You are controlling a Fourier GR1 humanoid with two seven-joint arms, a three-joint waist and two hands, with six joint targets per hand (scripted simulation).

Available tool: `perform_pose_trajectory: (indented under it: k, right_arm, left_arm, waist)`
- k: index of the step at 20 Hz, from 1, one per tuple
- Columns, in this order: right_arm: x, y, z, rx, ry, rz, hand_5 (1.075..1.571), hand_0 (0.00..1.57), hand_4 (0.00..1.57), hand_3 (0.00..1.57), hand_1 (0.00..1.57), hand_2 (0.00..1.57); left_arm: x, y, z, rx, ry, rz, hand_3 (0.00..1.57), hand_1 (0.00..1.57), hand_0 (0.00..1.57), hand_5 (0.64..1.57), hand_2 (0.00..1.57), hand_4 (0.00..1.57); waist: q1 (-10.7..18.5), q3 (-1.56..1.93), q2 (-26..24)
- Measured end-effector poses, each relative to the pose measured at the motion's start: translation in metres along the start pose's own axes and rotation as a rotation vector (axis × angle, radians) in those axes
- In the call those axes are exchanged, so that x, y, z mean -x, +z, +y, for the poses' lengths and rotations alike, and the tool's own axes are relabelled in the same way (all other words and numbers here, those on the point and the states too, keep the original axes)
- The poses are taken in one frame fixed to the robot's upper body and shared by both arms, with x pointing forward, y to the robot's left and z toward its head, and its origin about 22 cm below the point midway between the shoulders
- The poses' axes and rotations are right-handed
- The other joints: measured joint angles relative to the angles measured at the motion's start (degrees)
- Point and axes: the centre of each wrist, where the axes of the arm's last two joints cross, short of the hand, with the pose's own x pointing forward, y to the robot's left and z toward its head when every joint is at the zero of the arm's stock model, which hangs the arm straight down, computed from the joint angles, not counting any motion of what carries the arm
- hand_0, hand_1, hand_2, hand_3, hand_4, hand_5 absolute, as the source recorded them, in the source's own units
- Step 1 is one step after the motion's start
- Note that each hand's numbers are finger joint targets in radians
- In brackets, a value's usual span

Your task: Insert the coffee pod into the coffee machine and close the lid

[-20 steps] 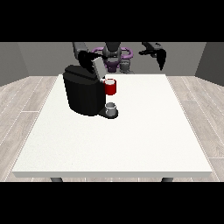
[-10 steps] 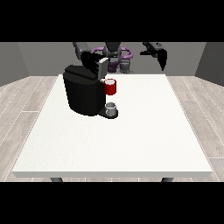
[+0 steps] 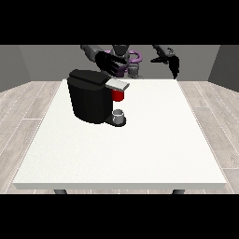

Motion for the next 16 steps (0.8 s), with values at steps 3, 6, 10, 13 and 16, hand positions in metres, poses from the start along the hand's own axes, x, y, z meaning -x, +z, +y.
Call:
perform_pose_trajectory:
  k: [3,6,10,13,16]
  right_arm:
    - [-0.001,-0.002,0.004,-0.009,-0.006,0.007,1.571,0.0,0.12,0.0,0.0,0.0]
    - [-0.005,-0.005,0.014,-0.016,-0.016,-0.019,1.571,0.0,0.07,0.0,0.0,0.0]
    - [0.01,0.011,0.036,-0.078,-0.073,-0.05,1.571,0.0,0.35,0.0,0.0,0.0]
    - [0.023,0.03,0.052,-0.123,-0.143,-0.058,1.571,0.0,0.29,0.0,0.0,0.0]
    - [0.043,0.054,0.057,-0.113,-0.233,-0.02,1.571,0.0,0.16,0.0,0.0,0.0]
  left_arm:
    - [-0.001,0.002,0.007,0.001,0.002,0.017,0.0,0.0,0.0,1.571,0.0,0.15]
    - [0.002,0.003,-0.001,0.001,0.006,0.01,0.0,0.0,0.0,1.571,0.0,0.0]
    - [0.007,0.007,0.001,-0.017,0.001,0.025,0.0,0.0,0.0,1.571,0.0,0.2]
    - [0.018,0.015,0.005,-0.038,0.004,0.042,0.0,0.0,0.0,1.571,0.0,0.14]
    - [0.027,0.026,0.011,-0.06,0.018,0.067,0.0,0.0,0.0,1.571,0.0,0.19]
  waist:
    - [0.35,0.01,-0.87]
    - [0.18,0.02,-0.82]
    - [-1.61,0.02,-3.45]
    - [-3.49,0.02,-6.03]
    - [-5.48,0.02,-9.1]
